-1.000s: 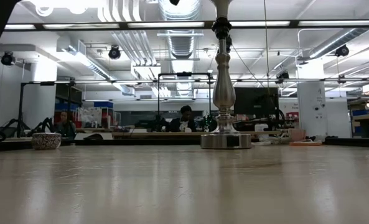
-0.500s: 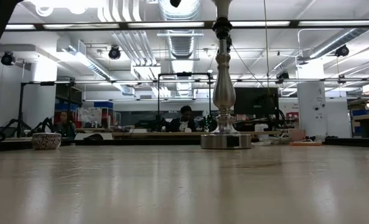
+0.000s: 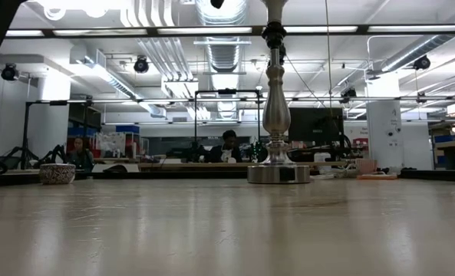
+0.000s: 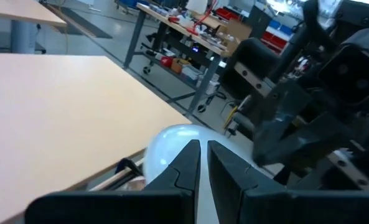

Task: Screw lightbulb
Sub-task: Remove the lightbulb from the lamp

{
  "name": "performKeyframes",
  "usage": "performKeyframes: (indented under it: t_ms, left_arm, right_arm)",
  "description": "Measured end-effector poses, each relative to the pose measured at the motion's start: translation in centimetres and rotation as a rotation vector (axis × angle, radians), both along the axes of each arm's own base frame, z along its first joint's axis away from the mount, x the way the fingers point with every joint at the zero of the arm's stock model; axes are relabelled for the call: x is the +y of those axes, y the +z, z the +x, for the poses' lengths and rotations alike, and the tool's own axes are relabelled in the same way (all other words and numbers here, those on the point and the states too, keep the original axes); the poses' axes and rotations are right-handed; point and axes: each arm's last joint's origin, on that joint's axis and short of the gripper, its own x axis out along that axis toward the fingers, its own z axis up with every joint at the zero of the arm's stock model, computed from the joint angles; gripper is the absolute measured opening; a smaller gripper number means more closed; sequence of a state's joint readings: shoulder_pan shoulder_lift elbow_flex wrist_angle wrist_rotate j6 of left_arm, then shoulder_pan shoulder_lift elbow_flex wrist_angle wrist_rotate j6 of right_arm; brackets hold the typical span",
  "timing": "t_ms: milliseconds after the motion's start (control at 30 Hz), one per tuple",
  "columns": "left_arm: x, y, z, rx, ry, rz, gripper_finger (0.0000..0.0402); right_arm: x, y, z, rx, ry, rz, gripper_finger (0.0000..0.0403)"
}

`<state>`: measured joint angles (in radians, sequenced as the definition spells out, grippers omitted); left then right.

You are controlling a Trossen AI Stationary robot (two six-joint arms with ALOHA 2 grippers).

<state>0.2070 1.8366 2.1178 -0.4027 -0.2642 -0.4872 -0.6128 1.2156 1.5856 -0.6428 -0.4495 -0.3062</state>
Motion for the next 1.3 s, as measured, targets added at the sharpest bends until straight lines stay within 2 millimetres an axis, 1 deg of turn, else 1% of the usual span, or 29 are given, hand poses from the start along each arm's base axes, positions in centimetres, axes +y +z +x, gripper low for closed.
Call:
performKeyframes:
  t_ms: [233,433,667,800,900,967,1133,1300]
  left_arm:
    - [-0.9,0.3,0.4,-0.061,-0.064,-0.024,0.002]
    - [-1.3,0.3,0.7,-0.077,-0.073,-0.021,0.002]
    - [-1.1,1.3,0.3,-0.094,-0.047,0.036,0.002]
    - [-1.0,2.4,-0.3,-0.103,-0.018,0.093,0.002]
    - [-1.0,3.4,-0.9,-0.103,0.022,0.156,0.002]
    - [-0.9,3.7,-1.1,-0.082,0.047,0.195,0.002]
    - [-0.4,2.8,-1.2,0.02,0.084,0.206,0.002]
    - [0.0,1.2,-0.7,0.092,0.085,0.172,0.002]
  right_arm:
    - [-0.3,0.1,0.3,-0.008,-0.019,-0.065,0.0]
    - [-0.8,-0.1,0.7,-0.003,-0.043,-0.082,0.0]
    - [-0.3,0.8,0.0,-0.047,-0.059,-0.086,0.0]
    - [0.2,1.7,-0.7,-0.072,-0.063,-0.044,0.0]
    - [0.8,2.0,-1.1,-0.094,-0.006,0.018,0.0]
    - [1.0,2.1,-1.2,-0.107,0.035,0.063,0.0]
    - [1.1,2.0,-1.2,-0.099,0.067,0.101,0.0]
    - [1.0,0.9,-0.9,-0.037,0.067,0.133,0.0]
